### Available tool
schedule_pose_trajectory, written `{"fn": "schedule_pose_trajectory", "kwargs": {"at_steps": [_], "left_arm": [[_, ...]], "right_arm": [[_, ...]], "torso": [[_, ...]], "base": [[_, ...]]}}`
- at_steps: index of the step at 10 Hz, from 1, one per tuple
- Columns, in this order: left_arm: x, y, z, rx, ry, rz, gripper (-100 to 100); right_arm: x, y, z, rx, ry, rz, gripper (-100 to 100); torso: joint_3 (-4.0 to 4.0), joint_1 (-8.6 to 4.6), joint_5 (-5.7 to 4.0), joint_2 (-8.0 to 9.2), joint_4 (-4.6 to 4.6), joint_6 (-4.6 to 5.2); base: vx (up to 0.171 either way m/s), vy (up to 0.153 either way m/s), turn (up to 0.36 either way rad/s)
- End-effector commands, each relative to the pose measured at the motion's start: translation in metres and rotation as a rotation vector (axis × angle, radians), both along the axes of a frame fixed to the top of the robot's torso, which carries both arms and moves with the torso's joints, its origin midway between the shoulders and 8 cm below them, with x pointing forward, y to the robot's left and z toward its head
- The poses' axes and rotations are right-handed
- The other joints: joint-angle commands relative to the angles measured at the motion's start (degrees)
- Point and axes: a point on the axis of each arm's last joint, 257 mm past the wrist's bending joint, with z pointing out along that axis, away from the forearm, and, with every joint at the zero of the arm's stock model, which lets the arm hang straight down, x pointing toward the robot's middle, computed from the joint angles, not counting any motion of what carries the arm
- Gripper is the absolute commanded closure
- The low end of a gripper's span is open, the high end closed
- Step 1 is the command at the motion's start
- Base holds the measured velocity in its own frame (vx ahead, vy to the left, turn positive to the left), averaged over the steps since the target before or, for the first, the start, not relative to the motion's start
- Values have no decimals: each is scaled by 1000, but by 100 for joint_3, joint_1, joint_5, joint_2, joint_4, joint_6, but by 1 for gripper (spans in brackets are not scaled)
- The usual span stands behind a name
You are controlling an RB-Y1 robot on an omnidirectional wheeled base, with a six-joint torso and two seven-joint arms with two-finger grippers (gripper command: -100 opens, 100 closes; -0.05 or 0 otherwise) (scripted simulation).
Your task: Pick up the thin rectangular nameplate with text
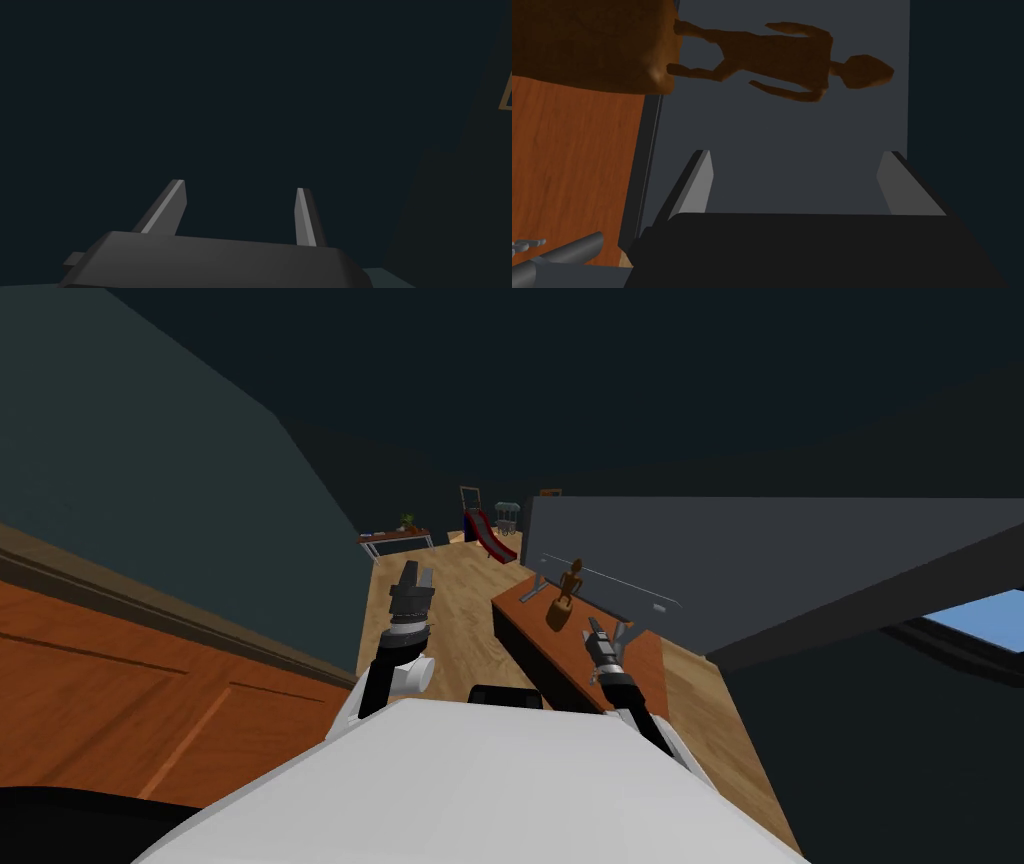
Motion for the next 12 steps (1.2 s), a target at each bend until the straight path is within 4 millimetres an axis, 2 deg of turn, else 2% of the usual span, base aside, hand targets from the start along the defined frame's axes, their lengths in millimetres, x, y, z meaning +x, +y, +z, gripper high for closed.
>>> {"fn": "schedule_pose_trajectory", "kwargs": {"at_steps": [1, 2, 3, 5, 6, 7, 8, 9, 10, 12], "left_arm": [[0, 0, 0, 0, 0, 0, 0], [0, 0, 0, 0, 0, 0, 0], [0, 0, 0, 0, 0, 0, 0], [0, 0, 0, 0, 0, 0, 0], [0, 0, 0, 0, 0, 0, 0], [0, 0, 0, 0, 0, 0, 0], [0, 0, 0, 0, 0, 0, 0], [0, 0, 0, 0, 0, 0, 0], [0, 0, 0, 0, 0, 0, 0], [0, 0, 0, 0, 0, 0, 0]], "right_arm": [[-11, -8, -33, -15, 83, -8, -100], [-19, -19, -58, -27, 155, -16, -100], [-19, -19, -58, -27, 155, -16, -100], [-43, -42, -107, -51, 302, -38, -100], [-43, -42, -107, -51, 302, -38, -100], [-56, -52, -129, -62, 371, -48, -100], [-58, -54, -132, -62, 377, -50, -100], [-74, -66, -155, -72, 453, -64, -100], [-74, -66, -155, -72, 453, -64, -100], [-110, -89, -197, -90, 598, -91, -100]], "torso": [[0, 0, 0, 0, 0, 0], [0, -1, 0, 0, 0, -1], [0, -1, 0, 0, 0, -1], [0, -4, -1, 1, 0, -1], [1, -6, -1, 2, 1, -2], [1, -8, -1, 2, 1, 2], [2, -9, -2, 3, 1, -1], [2, -9, -2, 4, 1, 2], [2, -11, -2, 4, 1, -1], [3, -12, -2, 6, 2, 0]], "base": [[10, 10, 178], [11, 8, 231], [8, 2, 94], [4, 0, 217], [0, -9, 85], [-2, -9, 166], [-2, -12, 85], [-5, -10, 173], [-5, -18, 79], [-10, -30, 209]]}}
